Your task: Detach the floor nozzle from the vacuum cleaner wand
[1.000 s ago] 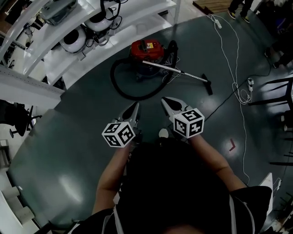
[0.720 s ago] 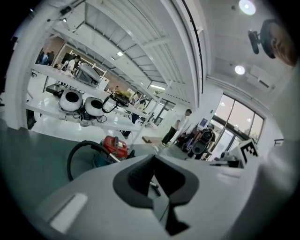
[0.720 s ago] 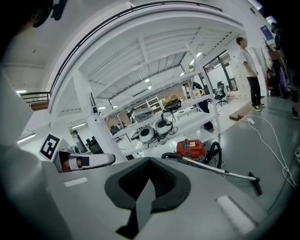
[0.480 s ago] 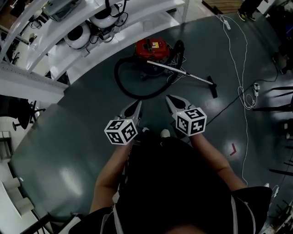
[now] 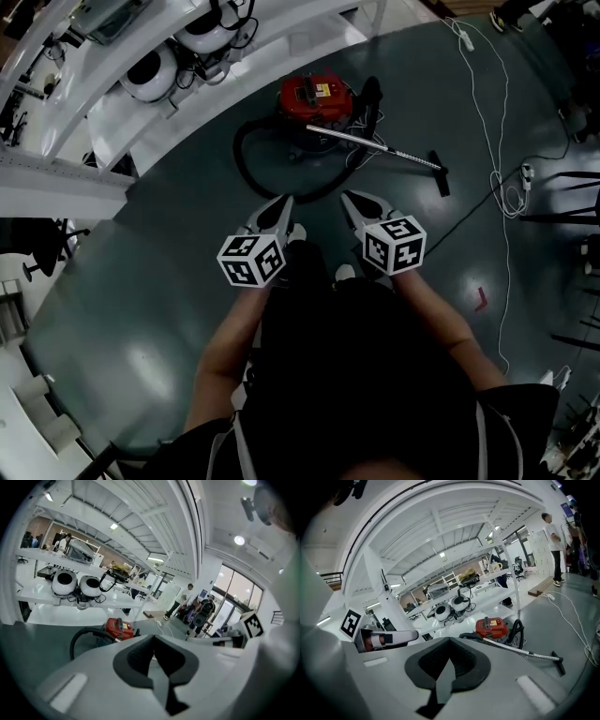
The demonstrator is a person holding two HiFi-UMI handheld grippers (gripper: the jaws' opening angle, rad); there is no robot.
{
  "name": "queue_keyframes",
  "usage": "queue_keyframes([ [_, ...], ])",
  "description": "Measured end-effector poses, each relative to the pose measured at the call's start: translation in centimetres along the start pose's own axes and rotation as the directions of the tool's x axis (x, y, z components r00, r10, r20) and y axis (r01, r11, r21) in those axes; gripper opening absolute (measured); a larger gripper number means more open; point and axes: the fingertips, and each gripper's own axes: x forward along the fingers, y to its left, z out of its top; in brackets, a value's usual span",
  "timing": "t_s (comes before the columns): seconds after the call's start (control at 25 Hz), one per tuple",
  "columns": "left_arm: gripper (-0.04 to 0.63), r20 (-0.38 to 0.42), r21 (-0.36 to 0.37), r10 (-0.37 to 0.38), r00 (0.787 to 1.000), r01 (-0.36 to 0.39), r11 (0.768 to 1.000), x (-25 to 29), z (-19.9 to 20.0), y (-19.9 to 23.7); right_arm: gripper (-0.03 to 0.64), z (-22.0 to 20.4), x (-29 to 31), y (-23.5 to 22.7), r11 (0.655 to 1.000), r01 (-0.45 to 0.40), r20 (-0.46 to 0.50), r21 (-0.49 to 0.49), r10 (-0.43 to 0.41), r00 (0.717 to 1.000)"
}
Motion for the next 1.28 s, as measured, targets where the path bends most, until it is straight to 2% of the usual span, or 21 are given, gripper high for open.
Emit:
queue_keyframes([
  [0.2,0.009,-0.039,-0.024,-0.069,0.997,0.068,0.997,2.1,2.1,3.5,-0.003,1.9,4.1,0.4,1.000,0.026,-0.001,0.015,-0.026,1.000],
  [0.48,0.009,-0.124,0.070,-0.102,0.987,0.111,0.991,5.1,3.7,6.9,-0.003,3.5,7.9,-0.1,0.994,0.090,-0.008,0.053,-0.090,0.996],
  [0.68,0.009,-0.169,0.054,-0.129,0.977,0.140,0.989,6.5,3.7,8.7,-0.003,3.5,10.3,-0.8,0.987,0.133,-0.037,0.095,-0.130,0.991],
  [0.84,0.008,-0.207,0.092,-0.158,0.965,0.180,0.979,7.0,3.9,9.9,-0.003,3.5,12.2,-0.5,0.983,0.150,-0.056,0.105,-0.145,0.988],
  [1.08,0.009,-0.248,0.076,-0.196,0.949,0.221,0.972,8.0,3.4,11.6,-0.003,3.0,13.8,-0.9,0.976,0.185,-0.075,0.119,-0.177,0.981],
  [1.28,0.009,-0.267,0.064,-0.194,0.944,0.218,0.974,8.9,2.8,11.9,-0.002,2.9,14.2,-1.5,0.974,0.185,-0.084,0.131,-0.175,0.981],
])
